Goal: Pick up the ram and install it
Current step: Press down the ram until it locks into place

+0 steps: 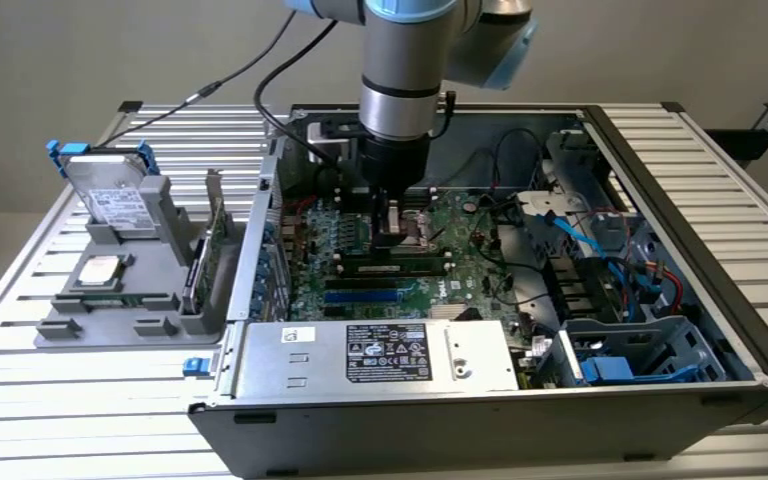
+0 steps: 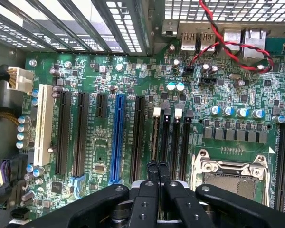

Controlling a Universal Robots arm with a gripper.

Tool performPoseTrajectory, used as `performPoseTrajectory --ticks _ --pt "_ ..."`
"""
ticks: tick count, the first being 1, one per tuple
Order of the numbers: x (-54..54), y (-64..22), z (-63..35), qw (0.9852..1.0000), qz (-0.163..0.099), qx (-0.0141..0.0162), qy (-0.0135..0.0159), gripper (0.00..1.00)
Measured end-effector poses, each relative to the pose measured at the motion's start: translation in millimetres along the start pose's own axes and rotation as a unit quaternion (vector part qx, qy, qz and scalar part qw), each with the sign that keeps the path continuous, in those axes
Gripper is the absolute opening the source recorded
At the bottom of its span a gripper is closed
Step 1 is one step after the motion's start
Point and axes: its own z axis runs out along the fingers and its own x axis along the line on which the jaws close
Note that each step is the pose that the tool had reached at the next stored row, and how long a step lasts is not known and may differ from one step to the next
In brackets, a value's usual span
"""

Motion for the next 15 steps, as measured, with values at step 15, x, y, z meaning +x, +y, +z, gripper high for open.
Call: performPoseTrajectory --ticks 15 --pt "9.1 -8.3 -25.7 1.0 0.0 0.0002 -0.0031 0.1"
